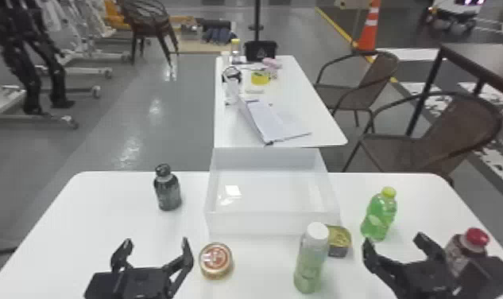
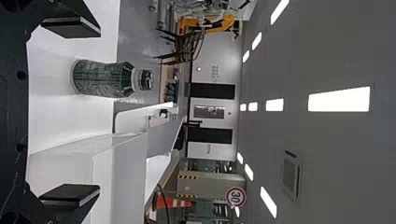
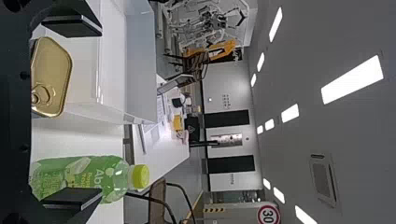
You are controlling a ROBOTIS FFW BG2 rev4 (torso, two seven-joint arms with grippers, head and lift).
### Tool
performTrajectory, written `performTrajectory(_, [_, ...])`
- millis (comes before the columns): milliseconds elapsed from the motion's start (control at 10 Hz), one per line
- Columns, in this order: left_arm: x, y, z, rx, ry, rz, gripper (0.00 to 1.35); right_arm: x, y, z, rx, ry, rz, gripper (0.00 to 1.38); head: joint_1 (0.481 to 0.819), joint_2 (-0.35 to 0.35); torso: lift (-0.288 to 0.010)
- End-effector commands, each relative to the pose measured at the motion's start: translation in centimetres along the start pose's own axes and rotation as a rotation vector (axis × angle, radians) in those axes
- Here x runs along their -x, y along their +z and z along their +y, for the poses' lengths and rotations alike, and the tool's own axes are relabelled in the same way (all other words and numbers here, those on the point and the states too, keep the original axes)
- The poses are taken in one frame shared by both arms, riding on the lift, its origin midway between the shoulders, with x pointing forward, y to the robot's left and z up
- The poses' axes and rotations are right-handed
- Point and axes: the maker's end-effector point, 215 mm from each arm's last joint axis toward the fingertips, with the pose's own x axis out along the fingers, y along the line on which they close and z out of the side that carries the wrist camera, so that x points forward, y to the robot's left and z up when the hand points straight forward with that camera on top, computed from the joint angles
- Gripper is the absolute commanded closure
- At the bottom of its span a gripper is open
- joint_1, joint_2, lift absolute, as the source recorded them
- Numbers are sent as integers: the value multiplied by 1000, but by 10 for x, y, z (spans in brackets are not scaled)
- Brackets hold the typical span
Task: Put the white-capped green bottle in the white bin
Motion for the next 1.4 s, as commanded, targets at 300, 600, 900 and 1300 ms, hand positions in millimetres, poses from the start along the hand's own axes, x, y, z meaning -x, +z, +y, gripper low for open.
performTrajectory(300, [1,0,-1,1,0,-5,125,1,-1,0,1,0,1,94,549,0,-100])
performTrajectory(600, [1,-2,0,3,1,1,125,0,4,1,-7,2,-4,94,549,0,-100])
performTrajectory(900, [1,-3,-1,2,1,4,125,-30,46,38,-16,192,37,94,549,0,-100])
performTrajectory(1300, [0,-4,-1,2,-1,9,125,-55,82,95,-24,394,38,98,549,0,-100])
